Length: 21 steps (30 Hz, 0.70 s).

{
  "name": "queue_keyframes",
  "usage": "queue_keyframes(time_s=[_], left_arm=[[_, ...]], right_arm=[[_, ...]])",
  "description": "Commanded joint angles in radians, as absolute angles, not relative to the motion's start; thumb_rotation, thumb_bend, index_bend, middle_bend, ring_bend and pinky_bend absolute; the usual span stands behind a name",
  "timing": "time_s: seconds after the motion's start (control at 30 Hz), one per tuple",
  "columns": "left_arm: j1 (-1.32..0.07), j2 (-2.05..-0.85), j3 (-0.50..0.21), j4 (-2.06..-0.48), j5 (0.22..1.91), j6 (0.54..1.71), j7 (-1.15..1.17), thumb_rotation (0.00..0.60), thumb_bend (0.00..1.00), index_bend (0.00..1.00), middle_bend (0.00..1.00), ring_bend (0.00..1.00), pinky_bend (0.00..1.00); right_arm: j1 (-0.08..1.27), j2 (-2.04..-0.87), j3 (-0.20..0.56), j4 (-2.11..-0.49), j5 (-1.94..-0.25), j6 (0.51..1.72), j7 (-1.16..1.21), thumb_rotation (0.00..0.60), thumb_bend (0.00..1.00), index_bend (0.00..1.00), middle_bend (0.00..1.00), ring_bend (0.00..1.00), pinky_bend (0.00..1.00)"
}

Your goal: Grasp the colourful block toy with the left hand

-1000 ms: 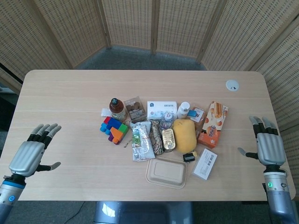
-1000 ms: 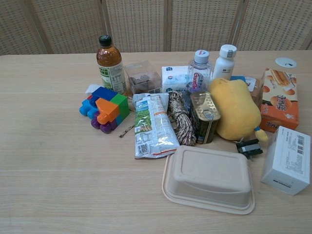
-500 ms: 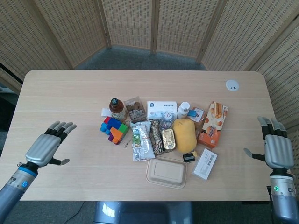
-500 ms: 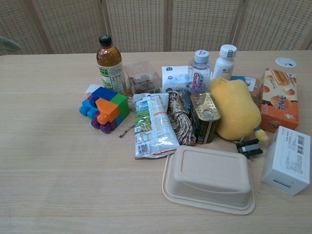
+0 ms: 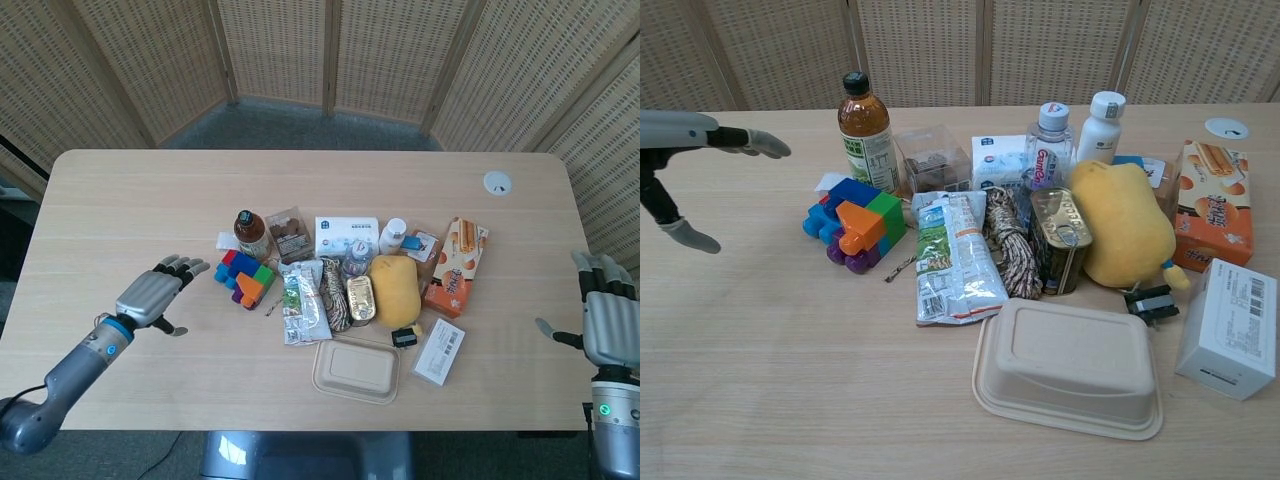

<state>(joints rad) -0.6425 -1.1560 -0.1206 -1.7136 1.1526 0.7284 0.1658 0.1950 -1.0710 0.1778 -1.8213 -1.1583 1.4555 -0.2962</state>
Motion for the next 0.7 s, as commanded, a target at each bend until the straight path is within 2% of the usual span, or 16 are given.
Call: queue_keyframes(time_s=[0.03,0.47,0.7], left_arm=[[-0.699,-1.205,-0.131,-1.663,1.106,0.674,0.181,0.6,0.13,0.0,0.0,0.0,0.0],[-0.867,-1.37,-0.144,-1.484,0.974,0.568,0.219,0.6,0.13,0.0,0.0,0.0,0.0],[-0.929,-1.416,-0.12,-1.419,0.911,0.517,0.227,0.6,0.13,0.0,0.0,0.0,0.0]], right_arm=[[0.188,-1.066,0.179,-1.823,-1.155,1.46,-0.293,0.523,0.0,0.0,0.0,0.0,0.0],[0.161,-1.051,0.184,-1.823,-1.144,1.479,-0.281,0.524,0.0,0.0,0.0,0.0,0.0],[0.151,-1.049,0.187,-1.825,-1.147,1.489,-0.277,0.524,0.0,0.0,0.0,0.0,0.0]])
